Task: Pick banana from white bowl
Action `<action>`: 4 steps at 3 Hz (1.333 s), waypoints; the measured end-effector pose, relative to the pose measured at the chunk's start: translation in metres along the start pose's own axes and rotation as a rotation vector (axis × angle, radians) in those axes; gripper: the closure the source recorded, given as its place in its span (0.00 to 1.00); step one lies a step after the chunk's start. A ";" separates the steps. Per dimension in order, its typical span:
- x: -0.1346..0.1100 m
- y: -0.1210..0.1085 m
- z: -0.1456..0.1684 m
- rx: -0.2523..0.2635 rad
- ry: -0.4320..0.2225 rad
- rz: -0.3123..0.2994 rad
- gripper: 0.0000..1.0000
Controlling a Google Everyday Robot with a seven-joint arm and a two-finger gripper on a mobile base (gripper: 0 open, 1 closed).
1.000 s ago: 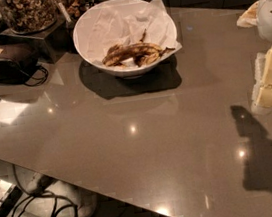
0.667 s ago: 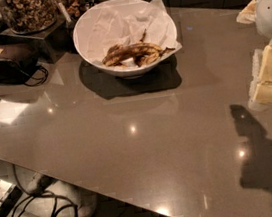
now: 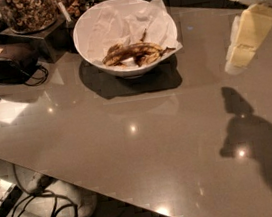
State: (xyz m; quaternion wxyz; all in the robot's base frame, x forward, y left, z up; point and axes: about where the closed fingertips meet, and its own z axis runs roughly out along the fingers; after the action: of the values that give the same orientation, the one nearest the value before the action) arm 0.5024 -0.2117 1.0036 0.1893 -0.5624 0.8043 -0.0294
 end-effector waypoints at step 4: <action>-0.011 -0.041 0.046 -0.054 0.044 0.161 0.00</action>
Offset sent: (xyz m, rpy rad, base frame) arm 0.0216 -0.0096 -0.0282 -0.0363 0.1782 -0.1622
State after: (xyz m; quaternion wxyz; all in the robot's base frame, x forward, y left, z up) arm 0.5576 -0.2088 0.9747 0.1584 -0.5001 0.8514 -0.0047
